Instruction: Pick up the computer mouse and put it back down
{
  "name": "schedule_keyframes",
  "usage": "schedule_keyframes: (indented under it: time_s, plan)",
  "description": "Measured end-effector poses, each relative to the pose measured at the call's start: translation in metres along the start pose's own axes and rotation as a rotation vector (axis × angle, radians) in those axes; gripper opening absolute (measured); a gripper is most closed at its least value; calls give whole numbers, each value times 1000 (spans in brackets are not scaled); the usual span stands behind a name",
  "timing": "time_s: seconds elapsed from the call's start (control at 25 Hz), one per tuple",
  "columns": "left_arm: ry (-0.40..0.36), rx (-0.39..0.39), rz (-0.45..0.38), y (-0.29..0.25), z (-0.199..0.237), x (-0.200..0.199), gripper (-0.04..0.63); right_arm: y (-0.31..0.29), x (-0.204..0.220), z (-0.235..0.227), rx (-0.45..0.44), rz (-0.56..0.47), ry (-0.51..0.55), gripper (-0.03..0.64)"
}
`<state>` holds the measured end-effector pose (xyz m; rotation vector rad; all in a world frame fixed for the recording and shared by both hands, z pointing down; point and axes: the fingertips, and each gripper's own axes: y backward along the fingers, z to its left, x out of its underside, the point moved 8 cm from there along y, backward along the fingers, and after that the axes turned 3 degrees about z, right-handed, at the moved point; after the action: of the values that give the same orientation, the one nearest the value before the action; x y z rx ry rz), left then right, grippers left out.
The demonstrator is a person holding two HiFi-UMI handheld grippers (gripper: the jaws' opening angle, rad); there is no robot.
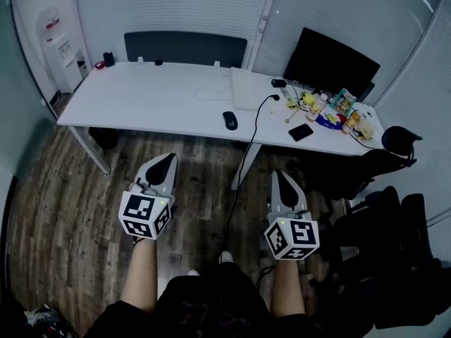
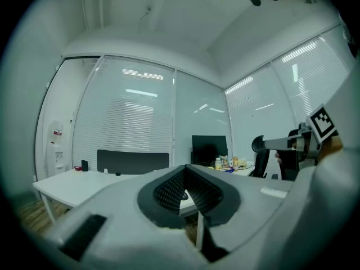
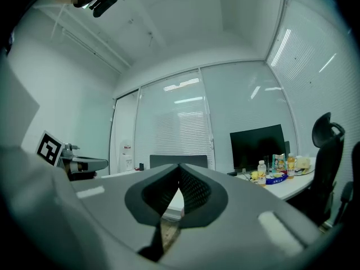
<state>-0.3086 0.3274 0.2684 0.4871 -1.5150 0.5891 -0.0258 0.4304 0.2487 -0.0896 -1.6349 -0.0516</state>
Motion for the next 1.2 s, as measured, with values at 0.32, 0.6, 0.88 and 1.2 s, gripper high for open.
schedule_keyframes:
  time_s: [0.32,0.6,0.88,1.2]
  plan:
    - [-11,30,-24,-12,-3,-2,2,-5,0,-8,33,-5,-18,8]
    - [-50,60,-6,-52,-11,12,2,-33,14,-36,39,-13,-33,8]
    - [-64,37,16,-116,0,7,2,-100,16,-74,16,0,-27,6]
    - [-46,14,87,-186,16,20,2,-176,28,-112,-17,53,-37,6]
